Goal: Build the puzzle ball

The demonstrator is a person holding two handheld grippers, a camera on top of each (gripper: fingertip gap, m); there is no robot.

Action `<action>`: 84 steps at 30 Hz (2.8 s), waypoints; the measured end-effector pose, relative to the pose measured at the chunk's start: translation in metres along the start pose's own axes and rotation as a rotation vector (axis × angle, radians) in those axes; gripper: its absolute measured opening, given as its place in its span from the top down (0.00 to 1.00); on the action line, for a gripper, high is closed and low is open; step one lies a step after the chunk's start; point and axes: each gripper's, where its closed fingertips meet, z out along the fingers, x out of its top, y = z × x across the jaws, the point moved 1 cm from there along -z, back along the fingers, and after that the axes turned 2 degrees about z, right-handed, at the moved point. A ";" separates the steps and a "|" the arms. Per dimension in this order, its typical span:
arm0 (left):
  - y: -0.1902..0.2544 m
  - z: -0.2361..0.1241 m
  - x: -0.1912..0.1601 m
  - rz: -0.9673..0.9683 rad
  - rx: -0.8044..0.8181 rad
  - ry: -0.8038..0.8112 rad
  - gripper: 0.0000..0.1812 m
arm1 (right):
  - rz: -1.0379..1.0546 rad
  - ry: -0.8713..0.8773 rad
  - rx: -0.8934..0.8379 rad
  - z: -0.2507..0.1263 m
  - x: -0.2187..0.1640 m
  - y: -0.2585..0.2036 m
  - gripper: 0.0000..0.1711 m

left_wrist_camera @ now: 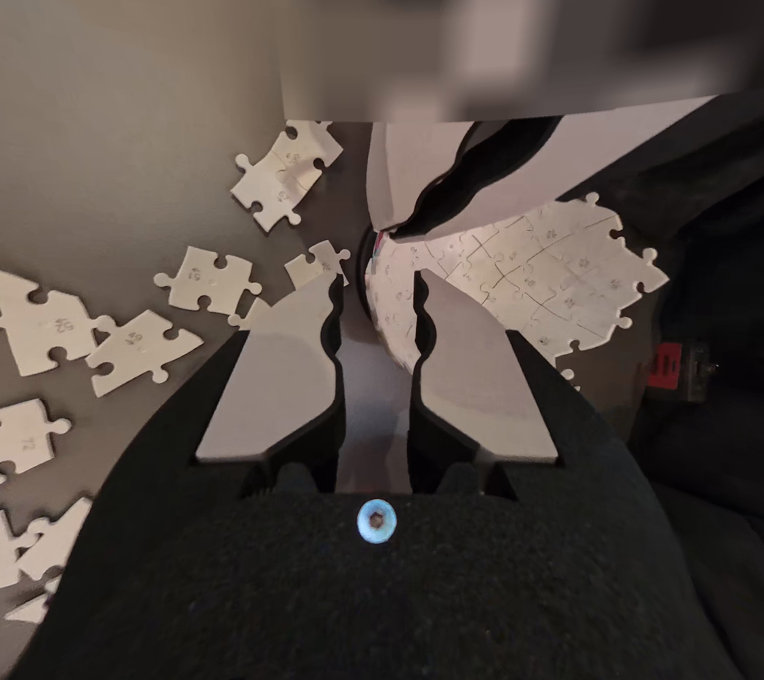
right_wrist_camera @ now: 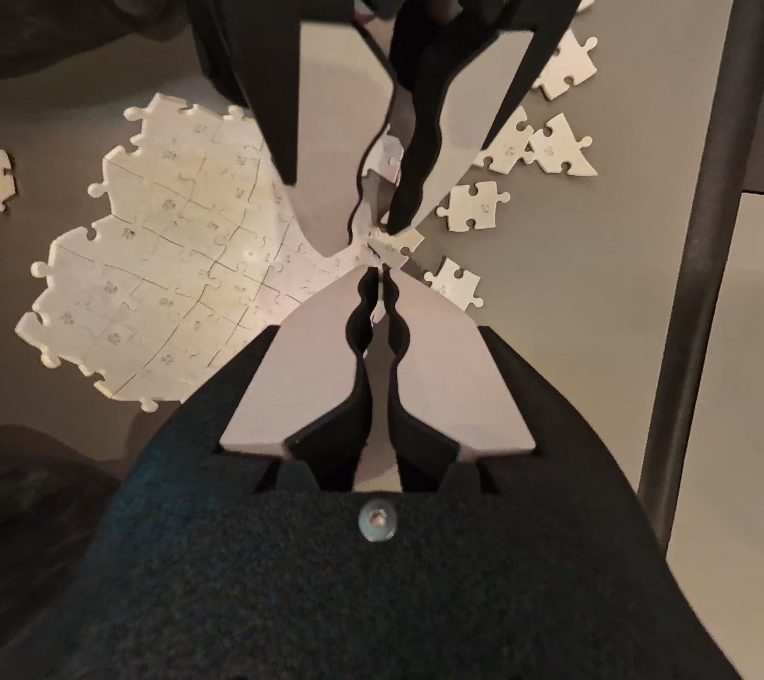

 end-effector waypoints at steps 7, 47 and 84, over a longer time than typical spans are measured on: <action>-0.003 0.005 -0.004 -0.024 -0.013 -0.016 0.84 | -0.036 -0.019 -0.030 0.001 0.003 0.000 0.99; -0.004 0.011 0.012 0.057 0.029 0.034 0.99 | 0.112 -0.017 0.112 0.002 -0.016 0.004 0.96; 0.000 -0.003 0.006 -0.014 -0.087 0.090 0.87 | 0.062 -0.010 -0.004 -0.001 -0.004 0.011 0.98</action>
